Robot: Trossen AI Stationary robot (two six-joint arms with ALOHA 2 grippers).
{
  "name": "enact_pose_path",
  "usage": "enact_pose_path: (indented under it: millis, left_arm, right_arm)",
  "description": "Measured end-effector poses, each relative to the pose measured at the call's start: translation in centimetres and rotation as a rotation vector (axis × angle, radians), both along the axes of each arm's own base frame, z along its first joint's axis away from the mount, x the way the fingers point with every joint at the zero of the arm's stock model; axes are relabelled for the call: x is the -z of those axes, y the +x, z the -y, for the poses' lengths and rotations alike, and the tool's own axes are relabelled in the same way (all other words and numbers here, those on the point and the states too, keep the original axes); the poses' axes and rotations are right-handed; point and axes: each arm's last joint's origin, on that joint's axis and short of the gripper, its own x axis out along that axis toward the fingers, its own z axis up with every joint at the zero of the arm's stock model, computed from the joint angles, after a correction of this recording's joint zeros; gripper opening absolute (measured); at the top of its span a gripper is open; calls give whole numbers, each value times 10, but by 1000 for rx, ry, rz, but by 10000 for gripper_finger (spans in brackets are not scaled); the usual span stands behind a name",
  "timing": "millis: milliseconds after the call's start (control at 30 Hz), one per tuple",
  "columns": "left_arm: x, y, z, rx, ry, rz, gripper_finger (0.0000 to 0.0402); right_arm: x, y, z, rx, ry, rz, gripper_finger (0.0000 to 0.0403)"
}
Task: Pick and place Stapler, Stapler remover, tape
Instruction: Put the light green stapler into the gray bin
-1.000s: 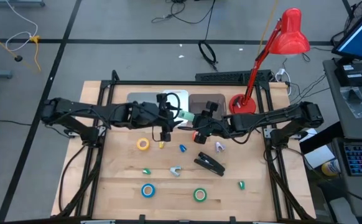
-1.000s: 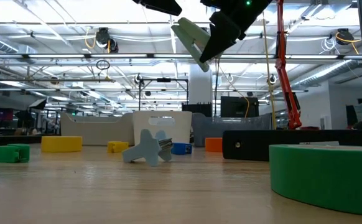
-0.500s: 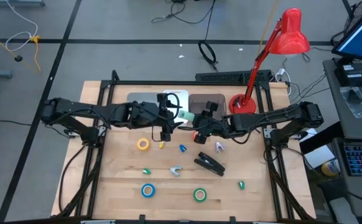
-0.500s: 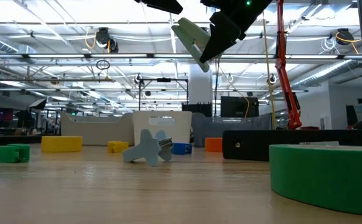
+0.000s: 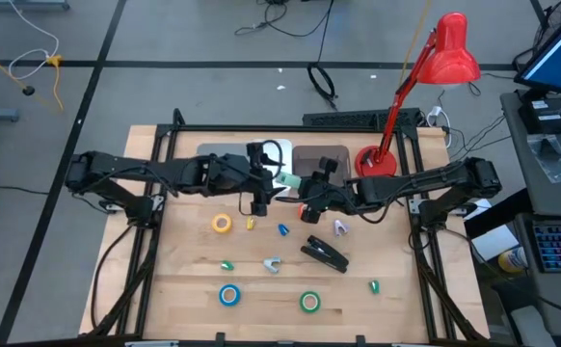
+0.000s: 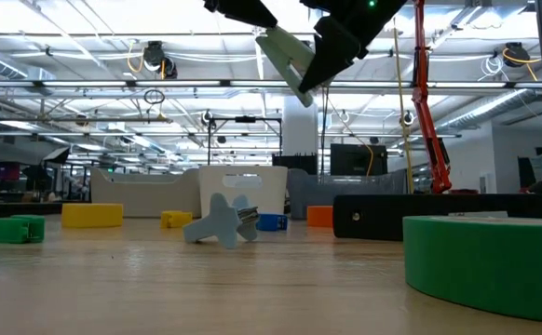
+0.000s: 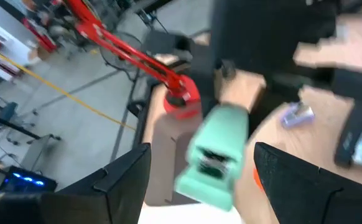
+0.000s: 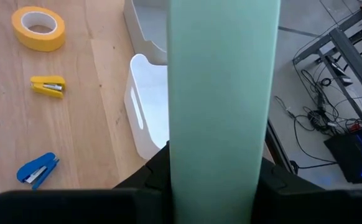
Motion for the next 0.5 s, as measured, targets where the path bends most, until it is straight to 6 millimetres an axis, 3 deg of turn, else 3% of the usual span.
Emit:
enact_pose_path:
  millis: [500]
  left_arm:
    - [15, 17, -7, 16, 13, -18, 283]
  right_arm:
    - [-1, 1, -2, -35, 7, 10, 105]
